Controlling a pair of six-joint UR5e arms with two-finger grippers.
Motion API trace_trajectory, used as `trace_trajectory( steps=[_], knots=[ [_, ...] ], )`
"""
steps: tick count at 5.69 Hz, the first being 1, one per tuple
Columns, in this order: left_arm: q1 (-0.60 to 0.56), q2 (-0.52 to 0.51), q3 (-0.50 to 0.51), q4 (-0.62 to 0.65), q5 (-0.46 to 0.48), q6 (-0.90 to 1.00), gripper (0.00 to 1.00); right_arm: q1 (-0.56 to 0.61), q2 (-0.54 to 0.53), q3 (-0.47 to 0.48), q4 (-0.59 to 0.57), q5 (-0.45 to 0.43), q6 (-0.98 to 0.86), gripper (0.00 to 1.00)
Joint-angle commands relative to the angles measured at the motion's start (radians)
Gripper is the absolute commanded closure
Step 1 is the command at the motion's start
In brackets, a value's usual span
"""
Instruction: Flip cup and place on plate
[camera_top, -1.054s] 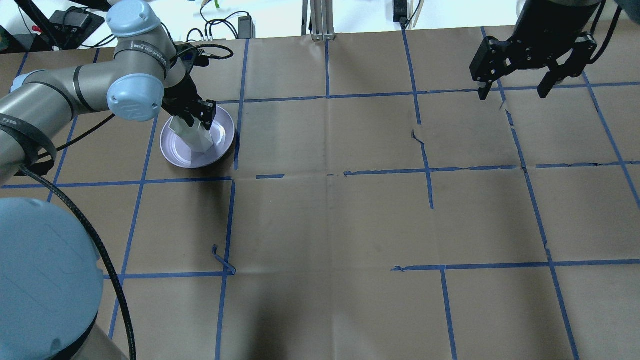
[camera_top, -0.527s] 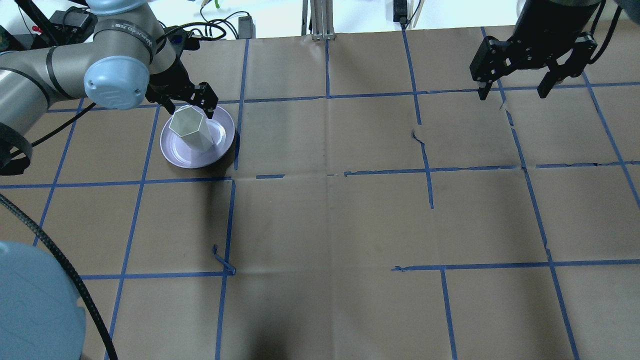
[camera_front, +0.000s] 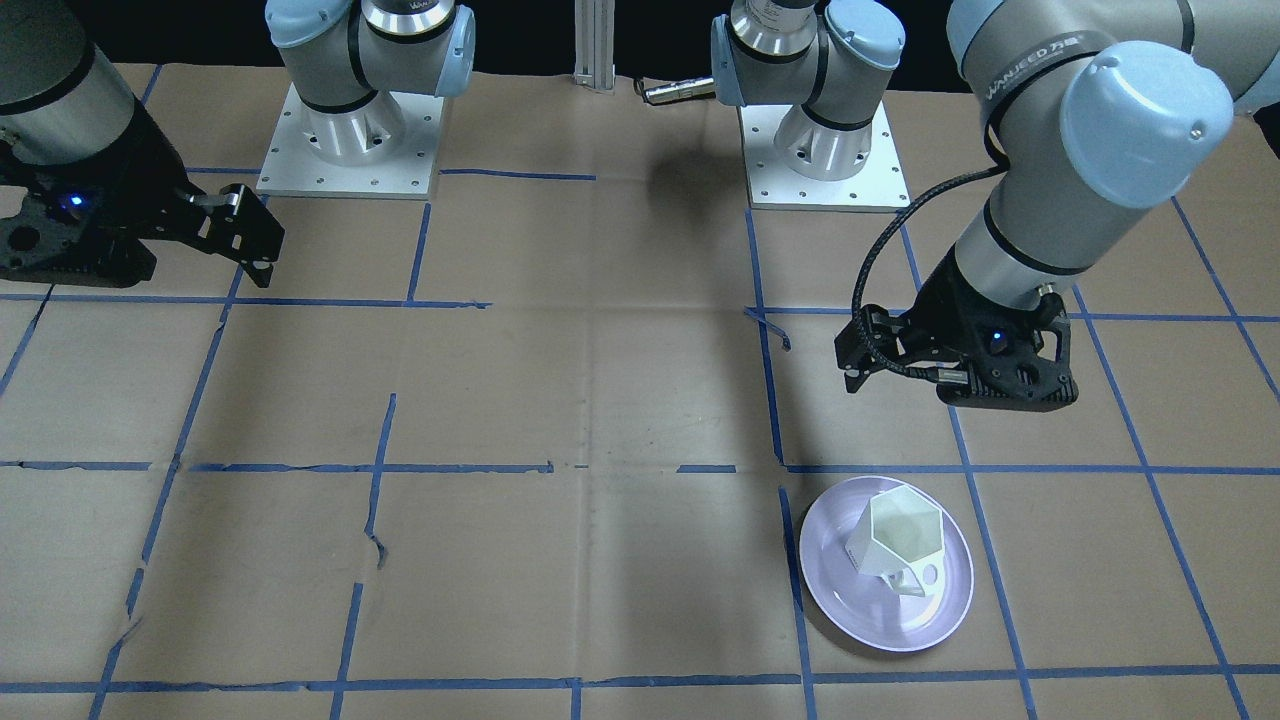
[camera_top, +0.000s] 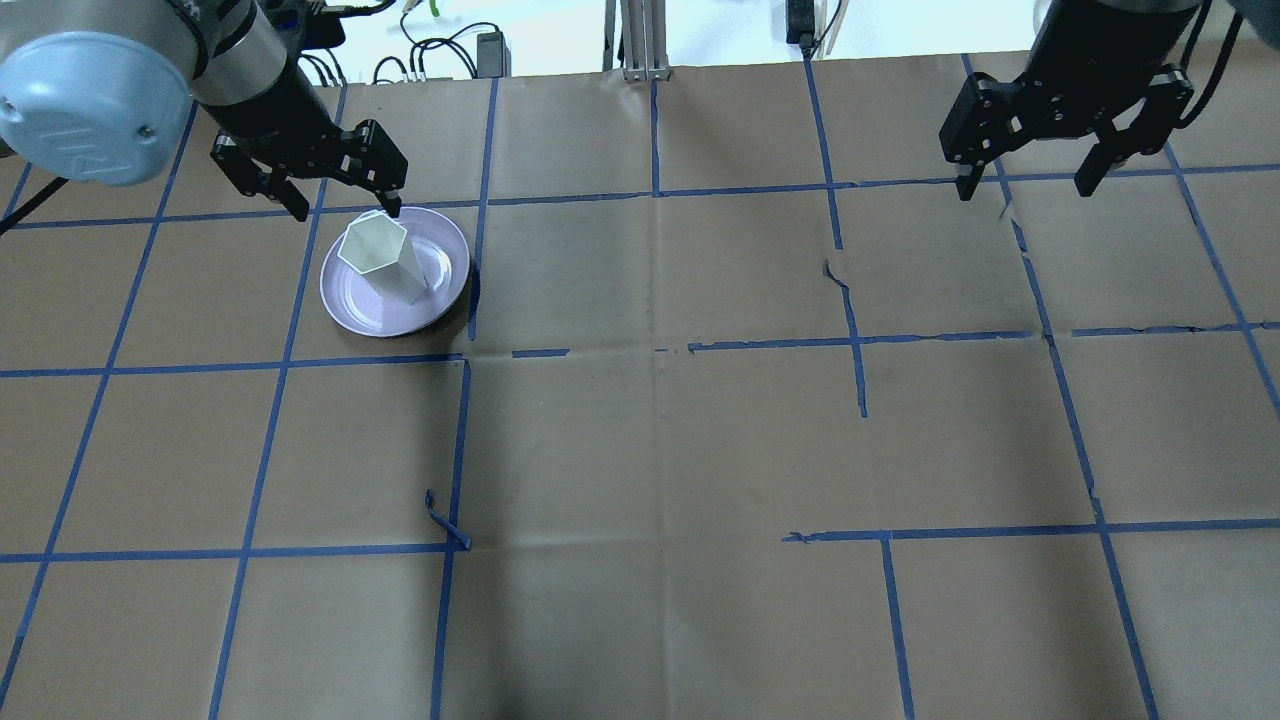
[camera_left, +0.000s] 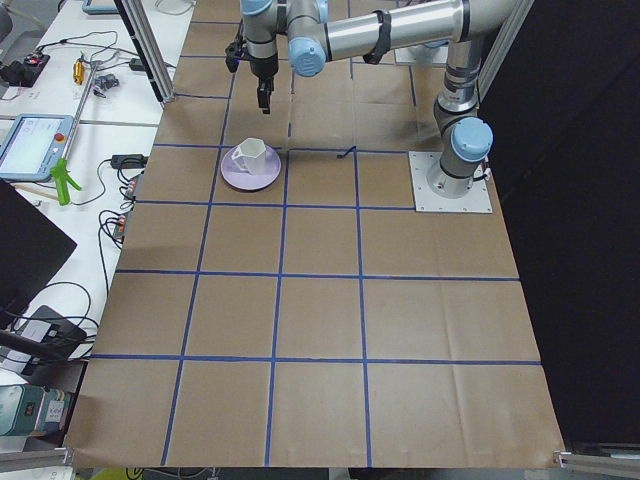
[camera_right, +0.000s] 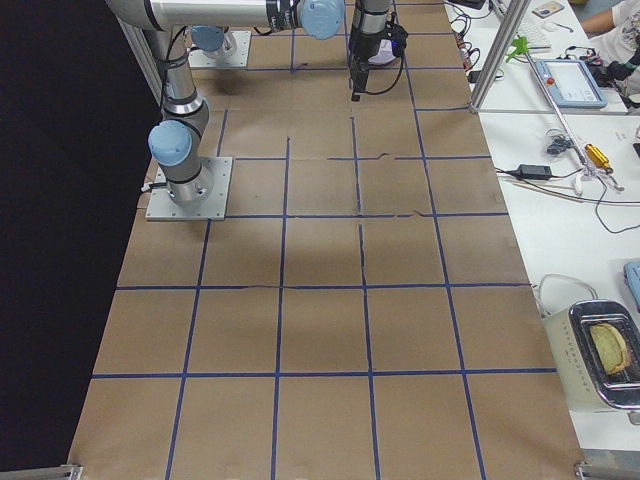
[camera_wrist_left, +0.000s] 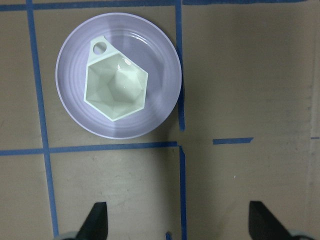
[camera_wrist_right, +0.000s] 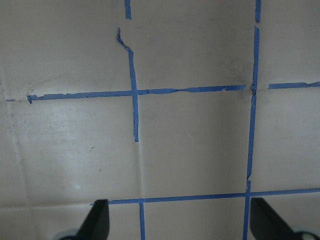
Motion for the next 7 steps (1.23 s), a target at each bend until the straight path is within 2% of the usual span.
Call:
trace_trajectory(
  steps=[1, 2, 7],
  knots=[
    [-0.045, 0.064, 0.008, -0.06, 0.003, -0.043, 0.02, 0.0, 0.0, 0.0, 0.0, 0.0, 0.0, 0.0],
    [-0.085, 0.081, 0.03, -0.094, 0.014, -0.062, 0.02, 0.0, 0.0, 0.0, 0.0, 0.0, 0.0, 0.0],
    [-0.087, 0.127, 0.022, -0.14, 0.014, -0.063, 0.02, 0.0, 0.0, 0.0, 0.0, 0.0, 0.0, 0.0]
  ],
)
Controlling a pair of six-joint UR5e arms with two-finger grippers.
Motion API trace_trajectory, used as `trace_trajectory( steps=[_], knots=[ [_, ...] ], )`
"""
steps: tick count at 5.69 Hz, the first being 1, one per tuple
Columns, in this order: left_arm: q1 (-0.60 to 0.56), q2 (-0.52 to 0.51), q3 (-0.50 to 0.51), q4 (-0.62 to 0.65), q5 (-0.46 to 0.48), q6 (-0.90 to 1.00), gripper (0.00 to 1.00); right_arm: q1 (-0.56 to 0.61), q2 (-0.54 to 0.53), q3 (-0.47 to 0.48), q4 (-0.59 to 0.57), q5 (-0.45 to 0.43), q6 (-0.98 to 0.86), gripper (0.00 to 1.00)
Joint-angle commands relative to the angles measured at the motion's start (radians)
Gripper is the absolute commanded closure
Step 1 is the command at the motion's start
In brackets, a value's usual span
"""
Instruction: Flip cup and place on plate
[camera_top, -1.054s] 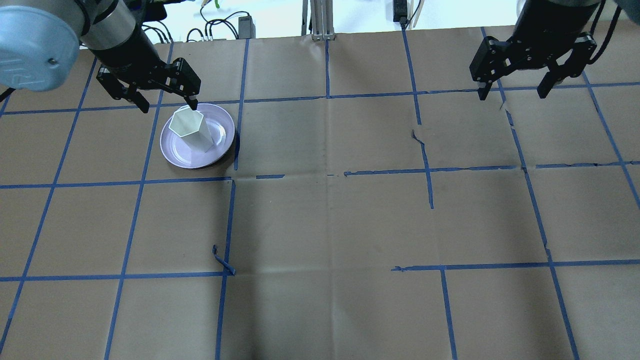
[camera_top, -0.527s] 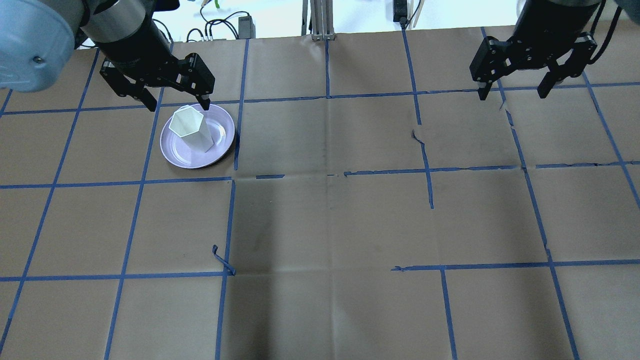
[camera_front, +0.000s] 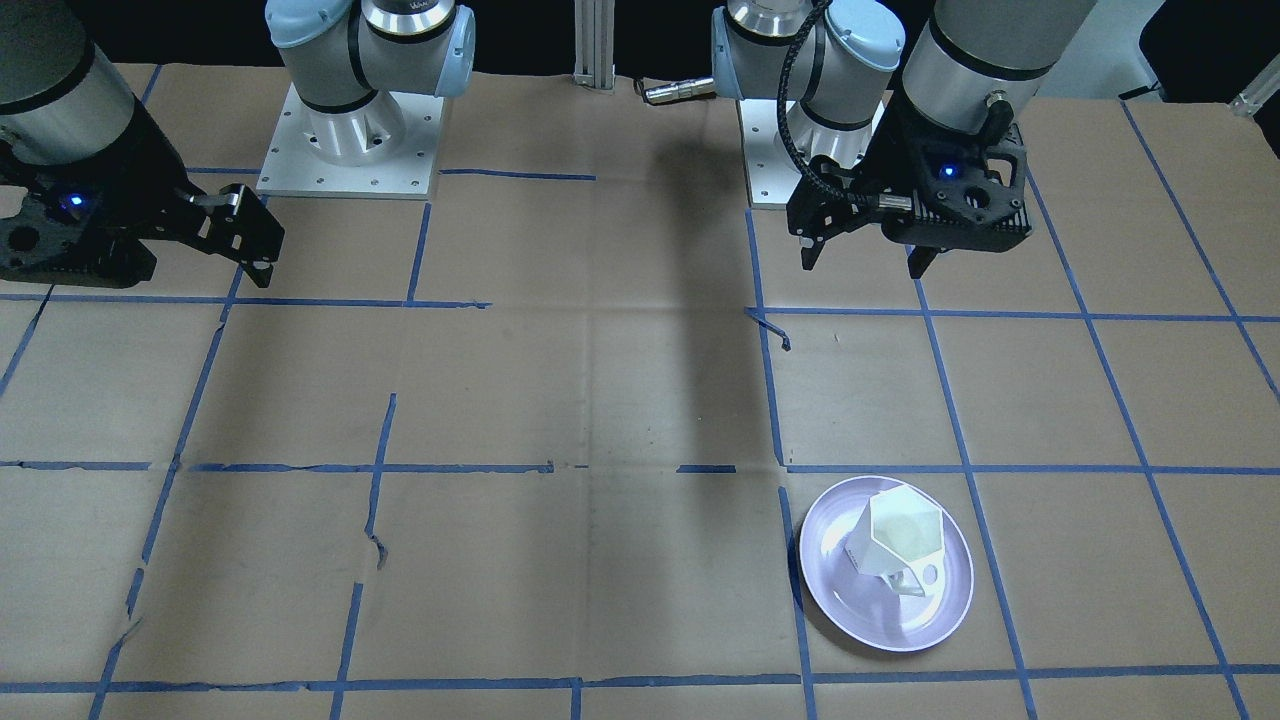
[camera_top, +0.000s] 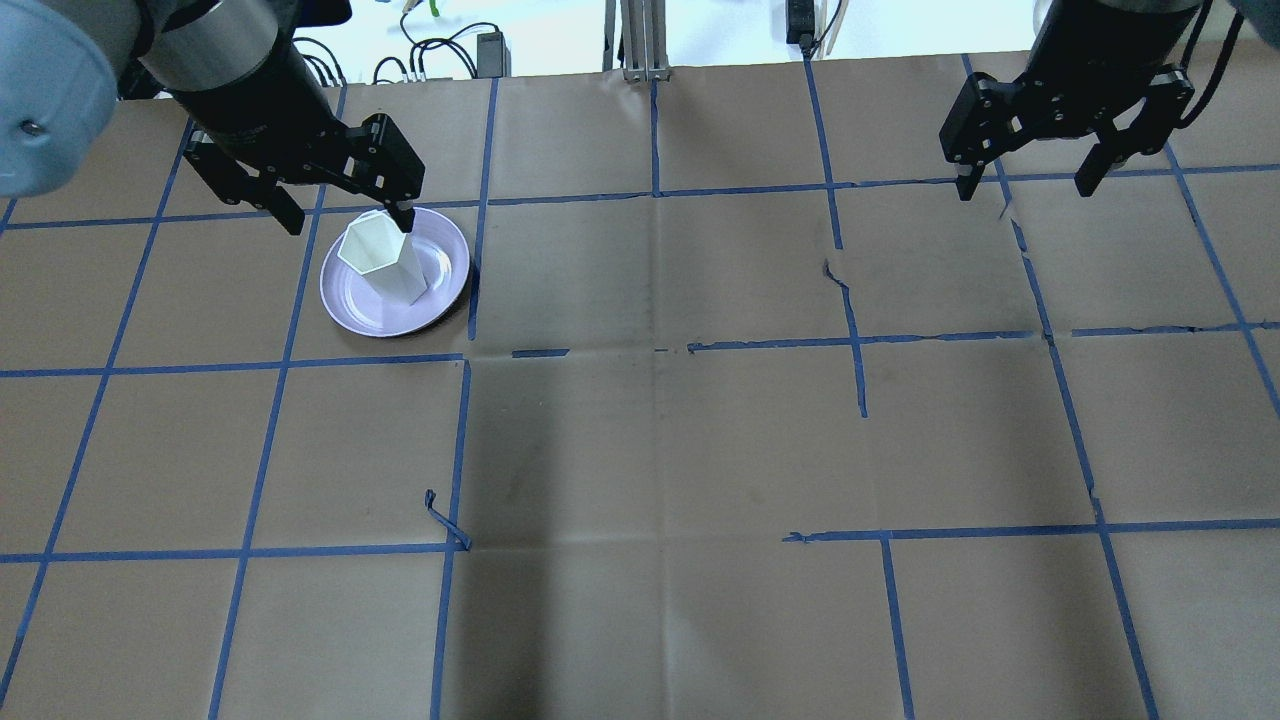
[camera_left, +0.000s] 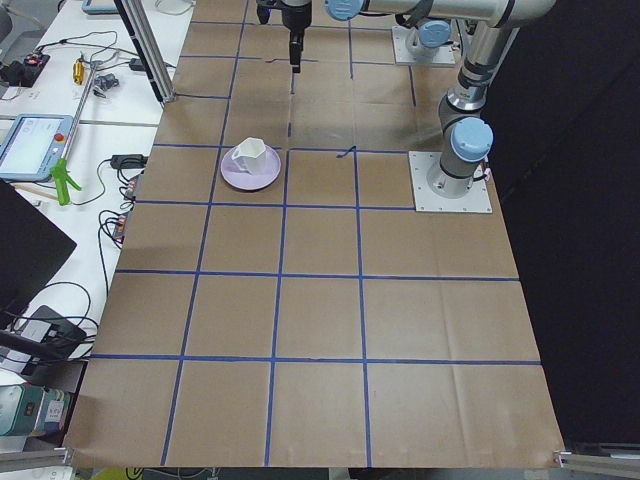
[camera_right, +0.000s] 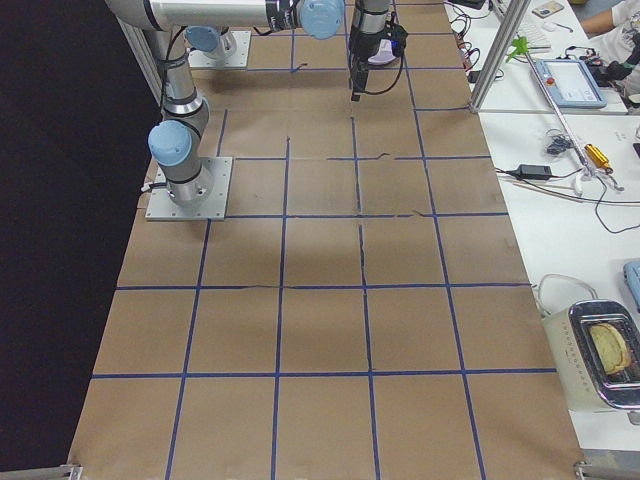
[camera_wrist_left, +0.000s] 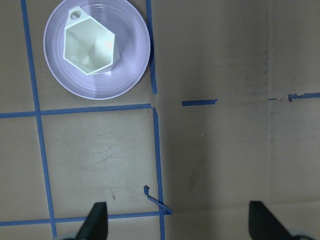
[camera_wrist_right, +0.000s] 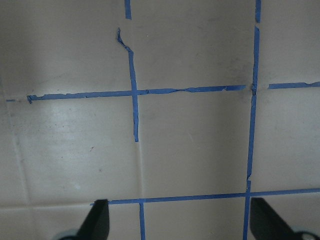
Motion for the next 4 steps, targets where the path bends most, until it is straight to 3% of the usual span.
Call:
trace_trajectory(
  steps=[1, 4],
  knots=[
    [0.001, -0.001, -0.001, 0.001, -0.002, -0.001, 0.02, 0.0, 0.0, 0.0, 0.0, 0.0, 0.0, 0.0],
    [0.001, -0.002, -0.001, 0.002, -0.008, -0.003, 0.02, 0.0, 0.0, 0.0, 0.0, 0.0, 0.0, 0.0]
  ],
)
